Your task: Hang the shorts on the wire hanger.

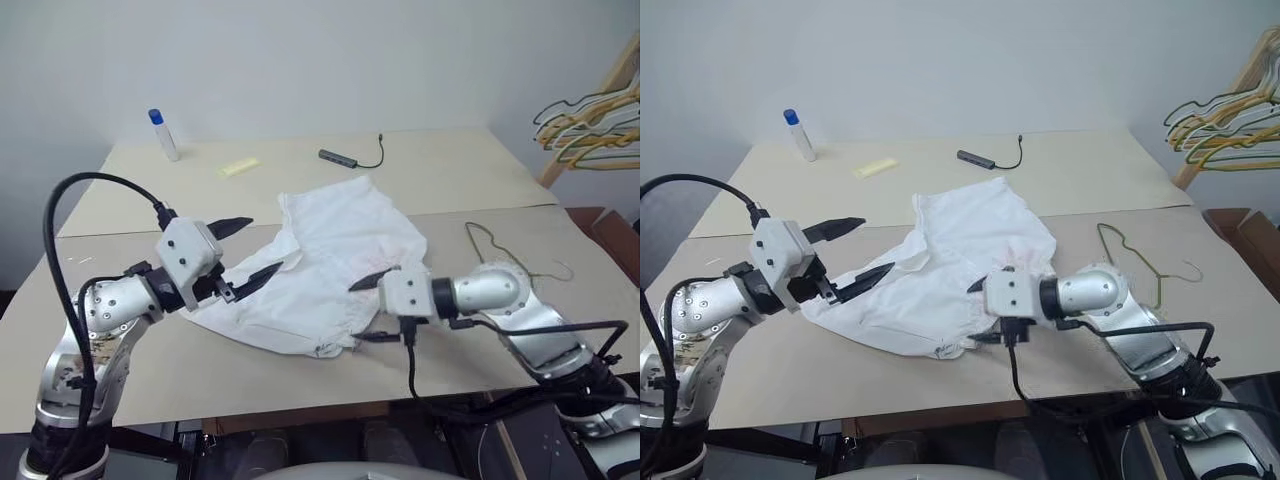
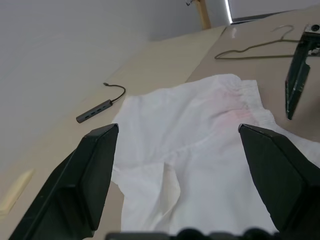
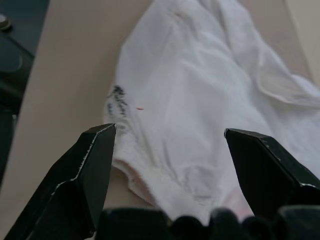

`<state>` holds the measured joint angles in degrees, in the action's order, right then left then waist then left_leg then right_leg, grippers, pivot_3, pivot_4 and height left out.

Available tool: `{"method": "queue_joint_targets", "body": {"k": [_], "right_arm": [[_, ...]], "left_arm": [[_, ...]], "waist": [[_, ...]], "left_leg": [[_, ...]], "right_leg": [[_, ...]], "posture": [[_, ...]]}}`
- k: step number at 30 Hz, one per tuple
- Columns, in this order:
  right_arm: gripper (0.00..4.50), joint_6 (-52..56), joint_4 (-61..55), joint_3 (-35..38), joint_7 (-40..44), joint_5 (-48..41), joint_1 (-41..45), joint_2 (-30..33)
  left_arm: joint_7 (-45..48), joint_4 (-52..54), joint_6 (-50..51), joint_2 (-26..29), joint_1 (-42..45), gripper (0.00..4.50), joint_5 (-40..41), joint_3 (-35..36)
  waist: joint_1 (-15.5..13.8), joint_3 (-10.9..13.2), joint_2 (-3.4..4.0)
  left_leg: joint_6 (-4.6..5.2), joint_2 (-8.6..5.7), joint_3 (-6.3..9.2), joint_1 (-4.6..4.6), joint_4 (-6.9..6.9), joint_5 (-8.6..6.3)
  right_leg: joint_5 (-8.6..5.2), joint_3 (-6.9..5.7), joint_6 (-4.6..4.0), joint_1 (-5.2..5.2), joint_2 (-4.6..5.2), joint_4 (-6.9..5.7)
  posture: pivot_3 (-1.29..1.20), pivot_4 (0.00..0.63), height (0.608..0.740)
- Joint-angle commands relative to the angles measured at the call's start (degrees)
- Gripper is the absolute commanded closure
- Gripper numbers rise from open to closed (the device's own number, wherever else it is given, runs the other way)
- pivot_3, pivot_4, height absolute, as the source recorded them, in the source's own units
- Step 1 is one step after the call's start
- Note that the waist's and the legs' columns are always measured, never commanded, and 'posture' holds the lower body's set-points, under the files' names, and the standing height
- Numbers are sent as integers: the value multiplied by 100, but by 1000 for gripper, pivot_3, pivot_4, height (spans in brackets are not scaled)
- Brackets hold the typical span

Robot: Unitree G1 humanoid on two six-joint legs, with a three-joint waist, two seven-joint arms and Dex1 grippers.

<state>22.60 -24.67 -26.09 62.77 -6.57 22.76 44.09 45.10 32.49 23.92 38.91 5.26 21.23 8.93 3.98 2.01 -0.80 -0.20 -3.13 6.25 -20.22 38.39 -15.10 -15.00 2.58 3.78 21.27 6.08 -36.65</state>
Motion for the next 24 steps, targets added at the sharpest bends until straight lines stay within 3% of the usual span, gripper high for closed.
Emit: {"method": "queue_joint_targets", "body": {"k": [1,4,9,17,21,24], "right_arm": [[418,972,-689,-584,-5,603,438,-24],[418,2519,-1095,-1441,-191,1275,1062,-329],[418,4102,-1311,-2564,-591,1933,1827,-764],[418,4545,-1227,-3618,-933,2304,2263,-627],[1359,4521,-1104,-3563,-1084,2341,2311,-614],[2490,4518,-1104,-3467,-1146,2286,2326,-649]], "left_arm": [[178,-1,-100,165,169,342,187,109],[217,-34,-91,221,180,342,215,84],[191,3,-101,203,126,342,195,35],[125,-75,-197,156,216,342,116,-25],[68,-47,-219,108,207,342,92,-64],[40,-14,-256,87,155,342,74,-94]], "waist": [[6,9,5],[28,42,14],[20,69,12],[26,68,11],[43,66,9],[69,66,8]], "left_leg": [[0,0,-1,-1,0,0],[0,3,-2,1,-1,0],[-1,5,0,-3,-5,0],[-8,-3,0,-40,-4,4],[-13,-1,0,-37,-4,7],[-13,-1,0,-39,-4,8]], "right_leg": [[-1,0,1,2,0,0],[-6,0,9,6,-1,-4],[4,0,-15,43,-4,-9],[7,1,-19,94,6,-18],[7,0,-19,92,3,-21],[8,0,-19,93,3,-21]], "posture": [[-131,14,740],[-139,30,740],[-140,30,740],[-133,7,740],[-135,0,740],[-136,0,740]]}}
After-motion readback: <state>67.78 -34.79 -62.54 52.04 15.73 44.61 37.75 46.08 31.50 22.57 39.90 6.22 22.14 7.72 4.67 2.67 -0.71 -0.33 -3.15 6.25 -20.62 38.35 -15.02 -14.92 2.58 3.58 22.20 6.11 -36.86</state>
